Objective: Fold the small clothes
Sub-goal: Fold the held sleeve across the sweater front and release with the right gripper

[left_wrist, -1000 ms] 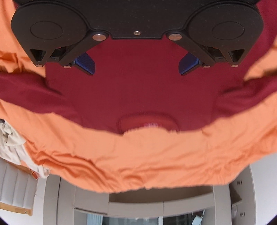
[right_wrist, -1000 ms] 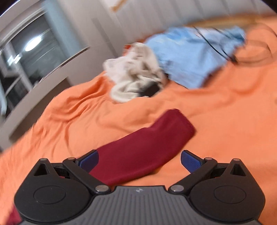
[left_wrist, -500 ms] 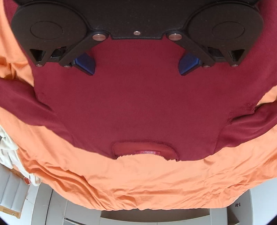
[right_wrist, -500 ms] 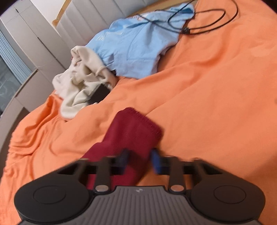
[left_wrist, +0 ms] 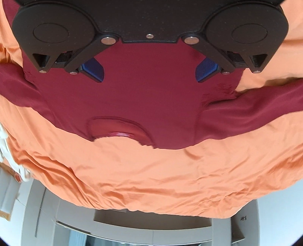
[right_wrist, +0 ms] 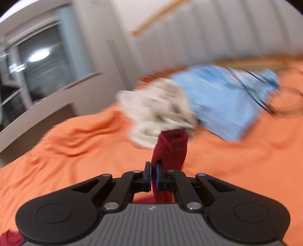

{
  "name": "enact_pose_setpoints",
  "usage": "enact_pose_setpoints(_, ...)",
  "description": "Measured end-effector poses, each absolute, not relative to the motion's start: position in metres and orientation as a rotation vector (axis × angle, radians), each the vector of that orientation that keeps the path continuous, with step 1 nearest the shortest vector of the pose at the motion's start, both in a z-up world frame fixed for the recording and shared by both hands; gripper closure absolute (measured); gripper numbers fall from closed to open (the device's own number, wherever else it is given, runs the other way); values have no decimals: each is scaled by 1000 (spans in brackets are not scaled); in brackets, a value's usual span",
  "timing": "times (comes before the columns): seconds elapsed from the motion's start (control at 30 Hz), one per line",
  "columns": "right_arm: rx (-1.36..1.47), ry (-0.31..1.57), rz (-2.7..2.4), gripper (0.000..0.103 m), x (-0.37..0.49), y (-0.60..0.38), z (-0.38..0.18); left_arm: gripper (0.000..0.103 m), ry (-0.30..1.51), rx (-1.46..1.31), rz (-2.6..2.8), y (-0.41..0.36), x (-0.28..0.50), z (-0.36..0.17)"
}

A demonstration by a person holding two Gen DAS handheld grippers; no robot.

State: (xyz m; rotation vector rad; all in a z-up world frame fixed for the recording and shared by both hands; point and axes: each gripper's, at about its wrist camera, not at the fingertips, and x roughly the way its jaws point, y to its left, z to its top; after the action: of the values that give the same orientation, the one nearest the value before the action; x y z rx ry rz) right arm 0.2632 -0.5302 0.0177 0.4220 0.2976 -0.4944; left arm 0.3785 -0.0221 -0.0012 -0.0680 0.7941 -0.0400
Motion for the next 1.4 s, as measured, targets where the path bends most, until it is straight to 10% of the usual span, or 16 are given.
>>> enact_pose_setpoints(0.33, 230, 227, -60, 98, 333, -362, 77, 1, 747, -214, 1, 32, 375, 3)
enact_pose_setpoints(0.93, -123, 612, 350, 96, 337, -121, -43, 1, 547, -460, 127, 114, 359, 33)
enact_pose_setpoints(1.1, -157, 645, 428, 54, 324, -107, -46, 1, 573, -456, 92, 114, 362, 28)
enact_pose_setpoints(1.4, -93, 616, 351, 9, 299, -182, -24, 1, 662, -375, 4, 91, 376, 4)
